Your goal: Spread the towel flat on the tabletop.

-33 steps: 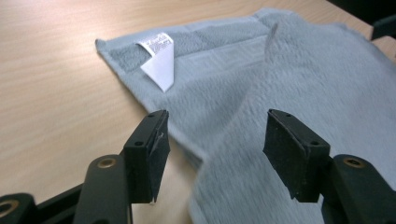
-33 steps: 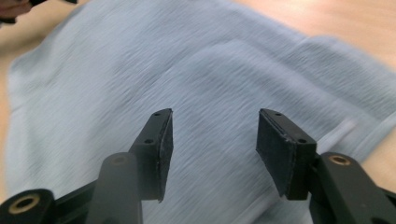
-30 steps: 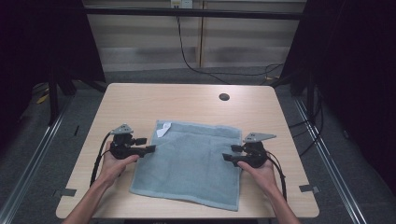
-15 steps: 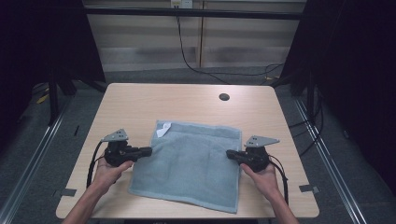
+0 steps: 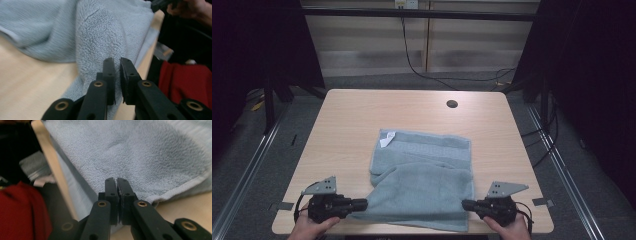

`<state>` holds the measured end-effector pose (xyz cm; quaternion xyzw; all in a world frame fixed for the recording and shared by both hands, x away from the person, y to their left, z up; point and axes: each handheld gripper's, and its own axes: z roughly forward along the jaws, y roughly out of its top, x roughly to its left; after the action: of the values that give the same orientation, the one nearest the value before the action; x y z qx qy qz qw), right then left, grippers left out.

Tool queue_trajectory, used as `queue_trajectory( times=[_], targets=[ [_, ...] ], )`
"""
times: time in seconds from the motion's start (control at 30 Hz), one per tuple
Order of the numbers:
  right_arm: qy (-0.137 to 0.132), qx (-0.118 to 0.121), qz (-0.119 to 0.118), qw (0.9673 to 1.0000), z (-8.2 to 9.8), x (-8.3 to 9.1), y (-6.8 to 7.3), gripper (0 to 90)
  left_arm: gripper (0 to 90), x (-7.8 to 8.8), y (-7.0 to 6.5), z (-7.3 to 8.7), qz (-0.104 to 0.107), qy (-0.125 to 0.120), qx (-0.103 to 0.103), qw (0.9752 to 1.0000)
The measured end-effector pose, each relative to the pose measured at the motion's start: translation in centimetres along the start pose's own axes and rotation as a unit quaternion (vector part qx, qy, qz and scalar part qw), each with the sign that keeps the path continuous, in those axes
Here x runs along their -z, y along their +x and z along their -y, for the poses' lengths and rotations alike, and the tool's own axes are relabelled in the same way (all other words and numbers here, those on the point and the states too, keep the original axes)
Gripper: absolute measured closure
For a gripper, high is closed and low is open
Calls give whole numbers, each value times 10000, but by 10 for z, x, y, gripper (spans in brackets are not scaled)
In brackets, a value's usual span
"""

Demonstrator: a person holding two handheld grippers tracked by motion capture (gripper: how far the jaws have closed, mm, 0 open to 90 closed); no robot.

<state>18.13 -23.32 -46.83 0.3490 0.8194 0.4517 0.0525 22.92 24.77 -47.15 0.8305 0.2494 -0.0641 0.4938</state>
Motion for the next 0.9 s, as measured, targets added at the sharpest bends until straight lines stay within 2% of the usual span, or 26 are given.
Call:
queue_trajectory(
  times=[0.07, 0.13, 0.17, 0.2, 0.23, 0.27, 0.33, 0.37, 0.4, 0.47, 0.57, 0.63, 0.67, 0.77, 0.83, 0.87, 0.9],
  targets=[
    [87, 29, 2, 10000, 6, 1, 5, 844, 717, -1, -1, -1, -27, -2, 14, 10000],
    [-40, 13, 11, 10000, 5, 5, 5, 788, 645, 0, 6, -10, -76, -174, 68, 9998],
    [-195, -46, -2, 9998, 1, 8, 3, 754, 605, 0, 10, -14, -131, -199, 53, 9997],
    [-195, -46, -2, 9998, 1, 8, 3, 754, 586, 0, 10, -14, -131, -199, 53, 9997],
    [-393, -46, 9, 9992, -10, 10, -5, 720, 588, -7, 24, -28, -381, -225, 111, 9990],
    [-427, -20, 80, 9991, -14, 10, -8, 705, 587, -11, 30, -32, -483, -176, 145, 9986],
    [-489, -22, 158, 9987, -24, 4, -18, 696, 588, -24, 47, -42, -855, -72, 198, 9961],
    [-524, -12, 204, 9984, -30, -1, -25, 687, 588, -31, 55, -46, -970, 7, 214, 9951],
    [-551, -18, 272, 9981, -35, -7, -32, 689, 600, -38, 62, -48, -981, 10, 242, 9949],
    [-585, -37, 388, 9975, -47, -21, -44, 718, 625, -53, 71, -53, -918, 252, 260, 9951],
    [-501, -34, 419, 9979, -63, -41, -59, 780, 667, -67, 73, -50, -901, 418, 231, 9948],
    [-252, -25, 354, 9991, -64, -58, -63, 794, 680, -74, 68, -45, -1002, 704, 7, 9925],
    [-83, -4, 304, 9995, -62, -67, -62, 798, 681, -76, 65, -41, -1028, 723, -51, 9921],
    [359, 127, 231, 9990, -49, -85, -52, 793, 681, -70, 61, -35, -948, 726, 26, 9928],
    [426, 131, 204, 9988, -44, -88, -48, 791, 681, -68, 59, -33, -920, 701, 29, 9933],
    [426, 112, 136, 9989, -38, -84, -42, 789, 682, -66, 55, -29, -886, 661, 58, 9939],
    [447, 102, 96, 9989, -35, -81, -40, 789, 682, -64, 48, -26, -783, 738, 14, 9942]
  ],
)
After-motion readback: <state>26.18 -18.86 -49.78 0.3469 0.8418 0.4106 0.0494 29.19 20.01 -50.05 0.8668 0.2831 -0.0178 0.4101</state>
